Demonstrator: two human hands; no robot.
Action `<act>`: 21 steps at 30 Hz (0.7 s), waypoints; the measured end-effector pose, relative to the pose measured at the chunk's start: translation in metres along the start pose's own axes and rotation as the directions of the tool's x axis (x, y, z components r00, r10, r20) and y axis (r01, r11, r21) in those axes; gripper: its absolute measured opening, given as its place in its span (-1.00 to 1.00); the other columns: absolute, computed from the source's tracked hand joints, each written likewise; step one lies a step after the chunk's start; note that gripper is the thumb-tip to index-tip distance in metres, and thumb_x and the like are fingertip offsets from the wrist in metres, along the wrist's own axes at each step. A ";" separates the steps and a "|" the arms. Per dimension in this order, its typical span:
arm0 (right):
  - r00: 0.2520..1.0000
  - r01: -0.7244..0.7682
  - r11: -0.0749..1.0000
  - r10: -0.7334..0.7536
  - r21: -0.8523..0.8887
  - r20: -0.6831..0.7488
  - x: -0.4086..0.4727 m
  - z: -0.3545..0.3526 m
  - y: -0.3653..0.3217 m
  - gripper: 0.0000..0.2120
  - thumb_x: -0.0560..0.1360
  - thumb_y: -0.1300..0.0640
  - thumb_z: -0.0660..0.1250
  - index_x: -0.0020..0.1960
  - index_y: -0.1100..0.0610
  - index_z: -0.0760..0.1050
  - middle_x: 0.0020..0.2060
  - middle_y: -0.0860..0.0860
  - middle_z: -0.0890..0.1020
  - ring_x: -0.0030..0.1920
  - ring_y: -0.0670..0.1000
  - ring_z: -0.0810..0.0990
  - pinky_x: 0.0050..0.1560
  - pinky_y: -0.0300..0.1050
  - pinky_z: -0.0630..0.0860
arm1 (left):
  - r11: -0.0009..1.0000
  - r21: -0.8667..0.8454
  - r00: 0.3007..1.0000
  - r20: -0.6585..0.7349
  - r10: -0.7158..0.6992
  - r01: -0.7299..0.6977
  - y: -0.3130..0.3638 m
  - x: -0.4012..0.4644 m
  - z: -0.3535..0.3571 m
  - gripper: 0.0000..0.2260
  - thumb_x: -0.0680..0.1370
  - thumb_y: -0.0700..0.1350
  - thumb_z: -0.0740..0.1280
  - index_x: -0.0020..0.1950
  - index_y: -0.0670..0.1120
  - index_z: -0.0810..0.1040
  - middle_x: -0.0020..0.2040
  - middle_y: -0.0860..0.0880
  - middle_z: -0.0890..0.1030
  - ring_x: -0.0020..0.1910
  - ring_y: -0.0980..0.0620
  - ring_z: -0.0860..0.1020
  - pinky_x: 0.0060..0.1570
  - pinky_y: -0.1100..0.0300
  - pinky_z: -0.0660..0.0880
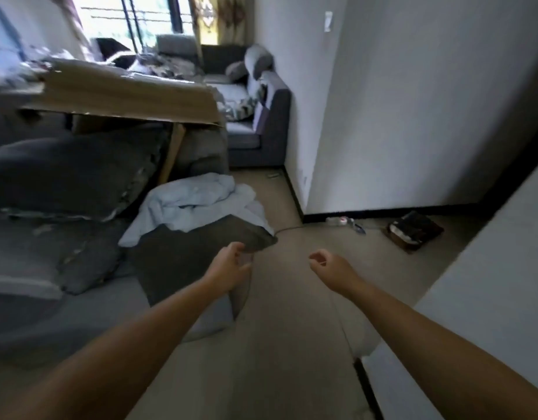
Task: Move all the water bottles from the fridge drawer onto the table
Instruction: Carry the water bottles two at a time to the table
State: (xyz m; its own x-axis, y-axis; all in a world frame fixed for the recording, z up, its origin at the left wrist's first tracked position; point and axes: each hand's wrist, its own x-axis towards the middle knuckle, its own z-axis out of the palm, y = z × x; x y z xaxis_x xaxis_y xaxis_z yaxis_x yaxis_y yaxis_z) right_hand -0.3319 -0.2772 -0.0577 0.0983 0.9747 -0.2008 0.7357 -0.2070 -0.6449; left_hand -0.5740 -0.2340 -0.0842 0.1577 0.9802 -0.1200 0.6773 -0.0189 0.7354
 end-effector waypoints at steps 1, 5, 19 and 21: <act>0.997 0.059 0.998 -0.058 -0.014 0.046 0.013 0.009 -0.017 -0.72 0.57 0.10 0.22 0.23 0.18 0.50 0.13 0.12 0.61 0.09 0.07 0.57 0.02 -0.18 0.44 | 0.999 -0.016 0.997 -0.058 -0.049 0.049 -0.012 -0.012 -0.016 -0.51 0.50 -0.10 0.39 0.39 -0.14 0.35 0.25 -0.16 0.48 0.20 -0.07 0.50 0.12 0.16 0.46; 0.954 0.247 0.969 -0.243 -0.002 0.174 0.033 0.046 -0.074 -0.74 0.58 0.08 0.21 0.21 0.13 0.50 0.10 0.07 0.61 0.01 -0.02 0.53 -0.02 -0.20 0.41 | 0.976 -0.051 0.955 -0.204 -0.216 0.210 -0.055 -0.050 -0.062 -0.50 0.50 -0.07 0.39 0.39 -0.12 0.35 0.24 -0.16 0.48 0.14 -0.07 0.53 0.00 0.15 0.50; 0.644 0.629 0.777 -0.536 0.021 0.546 -0.033 0.239 -0.282 -0.71 0.59 0.10 0.18 0.23 0.19 0.50 0.14 0.14 0.60 0.17 0.13 0.55 0.16 -0.08 0.43 | 0.868 -0.228 0.679 -0.548 -0.489 0.442 -0.192 -0.224 -0.180 -0.57 0.51 -0.13 0.37 0.35 -0.18 0.38 0.24 -0.21 0.49 0.15 -0.08 0.51 0.03 0.19 0.42; 0.610 0.651 0.758 -0.549 0.033 0.571 -0.050 0.267 -0.311 -0.72 0.59 0.12 0.17 0.20 0.24 0.51 0.11 0.16 0.60 0.15 0.16 0.55 0.03 -0.11 0.42 | 0.854 -0.244 0.652 -0.560 -0.511 0.460 -0.214 -0.250 -0.201 -0.57 0.52 -0.12 0.36 0.35 -0.18 0.37 0.24 -0.21 0.48 0.17 -0.10 0.50 0.04 0.19 0.41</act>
State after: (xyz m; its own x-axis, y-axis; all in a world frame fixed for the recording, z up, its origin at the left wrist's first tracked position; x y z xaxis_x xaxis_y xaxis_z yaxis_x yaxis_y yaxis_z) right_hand -0.7446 -0.2839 -0.0443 -0.7269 0.6602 -0.1891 0.5993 0.4752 -0.6442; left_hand -0.9031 -0.4351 -0.0773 -0.6458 0.7592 -0.0806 0.4758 0.4828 0.7352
